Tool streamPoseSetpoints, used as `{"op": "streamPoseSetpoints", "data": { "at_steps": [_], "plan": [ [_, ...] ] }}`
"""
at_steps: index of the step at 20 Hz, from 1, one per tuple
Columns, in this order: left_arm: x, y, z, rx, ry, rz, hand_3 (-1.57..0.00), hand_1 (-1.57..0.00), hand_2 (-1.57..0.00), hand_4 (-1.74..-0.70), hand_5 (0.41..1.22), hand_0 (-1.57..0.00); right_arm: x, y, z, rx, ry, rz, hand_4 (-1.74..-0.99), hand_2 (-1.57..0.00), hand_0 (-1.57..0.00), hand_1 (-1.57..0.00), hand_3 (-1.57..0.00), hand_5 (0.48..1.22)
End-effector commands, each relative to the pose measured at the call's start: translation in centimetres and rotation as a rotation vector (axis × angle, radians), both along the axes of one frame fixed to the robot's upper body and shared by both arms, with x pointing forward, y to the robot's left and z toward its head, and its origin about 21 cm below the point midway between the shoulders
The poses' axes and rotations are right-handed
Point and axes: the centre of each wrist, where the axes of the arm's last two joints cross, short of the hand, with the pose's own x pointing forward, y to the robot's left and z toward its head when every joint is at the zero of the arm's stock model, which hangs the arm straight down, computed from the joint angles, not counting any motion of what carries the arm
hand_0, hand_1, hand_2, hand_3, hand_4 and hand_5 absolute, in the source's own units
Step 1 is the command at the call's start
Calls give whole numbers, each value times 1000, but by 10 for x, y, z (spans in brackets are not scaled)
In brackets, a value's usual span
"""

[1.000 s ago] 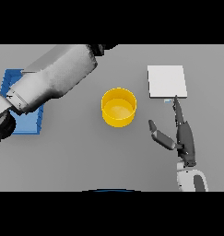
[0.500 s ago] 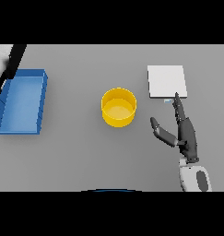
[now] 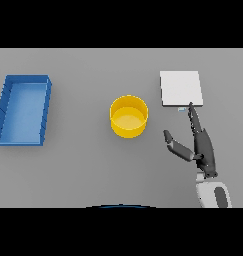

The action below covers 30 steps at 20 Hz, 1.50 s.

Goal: Pick up the red beaker and tilt it to pour out 1 green nut into yellow bowl. Pick up the yellow bowl and place it on the metallic measuring scale.

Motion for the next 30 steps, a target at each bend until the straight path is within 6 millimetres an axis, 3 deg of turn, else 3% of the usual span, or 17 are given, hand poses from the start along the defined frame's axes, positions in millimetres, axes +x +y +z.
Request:
{"op": "streamPoseSetpoints", "data": {
  "at_steps": [1,6,10,13,16,18,19,20,21,22,23,25,27,30],
  "plan": [
    [-7,6,-11,-47,2,46,-1451,-1571,-1570,-1740,1221,-1571,1,-1,0,-5,2,5,-1209,1,1,1,1,620],
    [-51,14,-69,-183,30,159,-1450,-1571,-1571,-1741,1221,-1571,1,5,-2,-27,10,26,-1206,1,1,1,1,657],
    [-83,16,-104,-251,71,229,-1450,-1571,-1571,-1741,1221,-1571,3,5,1,-24,9,25,-1218,1,1,1,1,664],
    [-94,13,-121,-279,86,250,-1509,-1571,-1571,-1741,1221,-1571,3,4,0,-32,11,24,-1217,1,1,1,1,666],
    [-99,13,-128,-279,104,275,-1539,-1571,-1571,-1741,1117,-1571,-2,3,0,-34,-5,24,-1207,1,1,1,1,665],
    [-101,11,-134,-262,136,285,-1551,-1571,-1571,-1741,967,-1571,0,2,2,-26,-5,27,-1205,1,1,1,1,664],
    [-102,12,-134,-246,152,275,-1555,-1571,-1571,-1667,908,-1571,-1,4,1,-29,-8,30,-1202,1,1,1,1,667],
    [-103,10,-134,-237,184,251,-1503,-1571,-1571,-1530,865,-1571,-5,4,0,-30,-11,32,-1197,1,1,1,1,664],
    [-107,10,-135,-237,214,218,-1362,-1449,-1432,-1374,830,-1564,-2,5,2,-21,-8,25,-1192,1,1,1,1,663],
    [-109,11,-133,-250,262,192,-1129,-1180,-1187,-1229,803,-1457,-2,3,2,-19,-3,26,-1188,1,1,1,1,663],
    [-111,12,-128,-261,304,174,-903,-944,-959,-1120,778,-1166,-2,5,-1,-25,5,19,-1187,1,1,1,1,664],
    [-116,14,-125,-254,374,143,-577,-604,-613,-968,740,-746,-4,3,-2,-34,3,21,-1181,1,1,1,1,665],
    [-117,16,-119,-241,395,121,-369,-386,-392,-878,710,-477,-5,4,2,-41,-3,24,-1184,1,1,1,1,667],
    [-114,18,-116,-260,404,111,-189,-197,-200,-815,684,-244,-6,7,-6,-40,12,18,-1187,1,1,1,1,666]
  ]
}}
